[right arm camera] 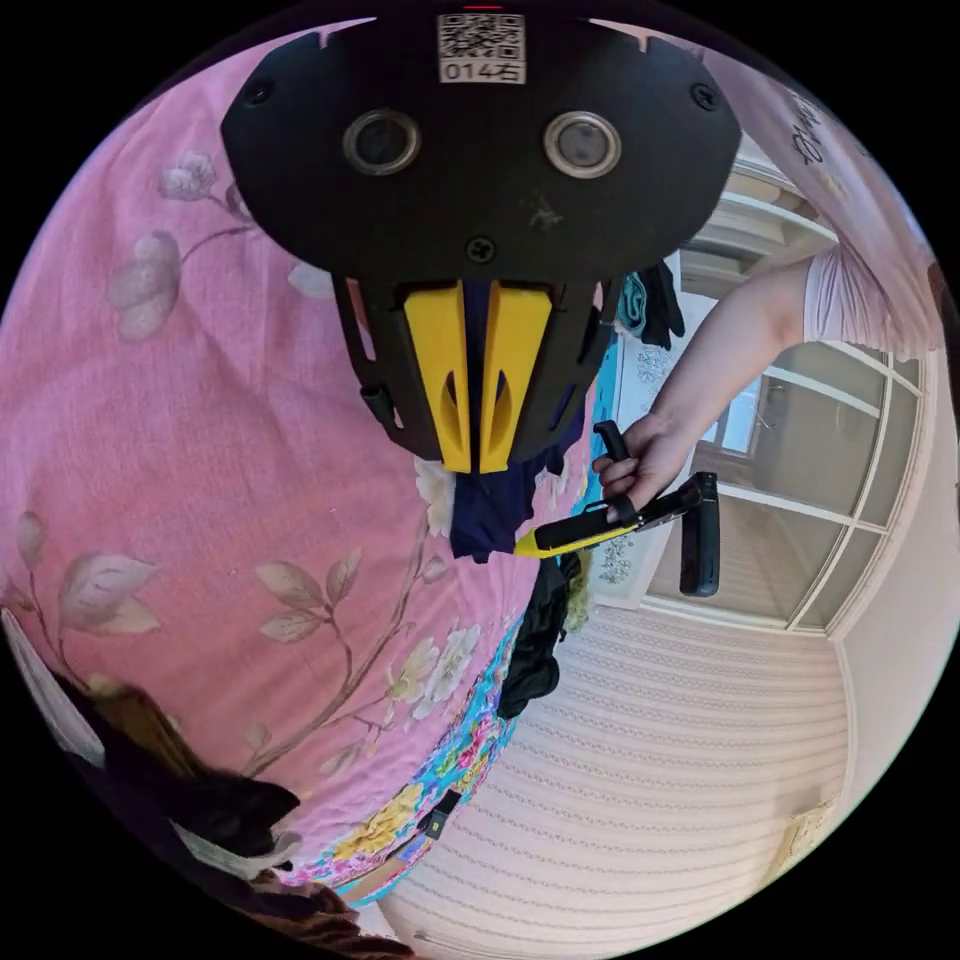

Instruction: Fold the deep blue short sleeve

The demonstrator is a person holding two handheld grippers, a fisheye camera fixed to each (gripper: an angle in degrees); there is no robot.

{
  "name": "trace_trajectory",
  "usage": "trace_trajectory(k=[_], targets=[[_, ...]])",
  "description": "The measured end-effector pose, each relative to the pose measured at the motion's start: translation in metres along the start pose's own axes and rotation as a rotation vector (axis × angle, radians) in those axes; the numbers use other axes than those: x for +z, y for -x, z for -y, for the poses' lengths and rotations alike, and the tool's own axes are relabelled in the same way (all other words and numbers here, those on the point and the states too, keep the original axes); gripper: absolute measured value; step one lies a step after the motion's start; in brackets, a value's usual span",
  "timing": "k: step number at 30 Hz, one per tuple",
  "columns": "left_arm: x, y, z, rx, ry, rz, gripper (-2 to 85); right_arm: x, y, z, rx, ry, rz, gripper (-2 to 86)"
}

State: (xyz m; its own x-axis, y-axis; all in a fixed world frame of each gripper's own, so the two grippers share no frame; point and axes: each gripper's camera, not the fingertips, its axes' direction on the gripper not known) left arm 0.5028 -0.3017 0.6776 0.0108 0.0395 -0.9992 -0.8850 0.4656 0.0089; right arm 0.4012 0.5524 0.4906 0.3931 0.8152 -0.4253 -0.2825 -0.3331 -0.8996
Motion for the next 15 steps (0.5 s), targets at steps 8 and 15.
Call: trace_trajectory(k=[8,15], targets=[[0.019,-0.058,0.053,0.164,0.011,-0.091,-1.0,-0.040,-0.001,-0.032,0.113,-0.152,-0.091,0.6],[0.044,-0.081,0.046,0.293,0.073,-0.026,-0.6,-0.014,0.002,-0.034,0.205,-0.144,-0.184,0.7]])
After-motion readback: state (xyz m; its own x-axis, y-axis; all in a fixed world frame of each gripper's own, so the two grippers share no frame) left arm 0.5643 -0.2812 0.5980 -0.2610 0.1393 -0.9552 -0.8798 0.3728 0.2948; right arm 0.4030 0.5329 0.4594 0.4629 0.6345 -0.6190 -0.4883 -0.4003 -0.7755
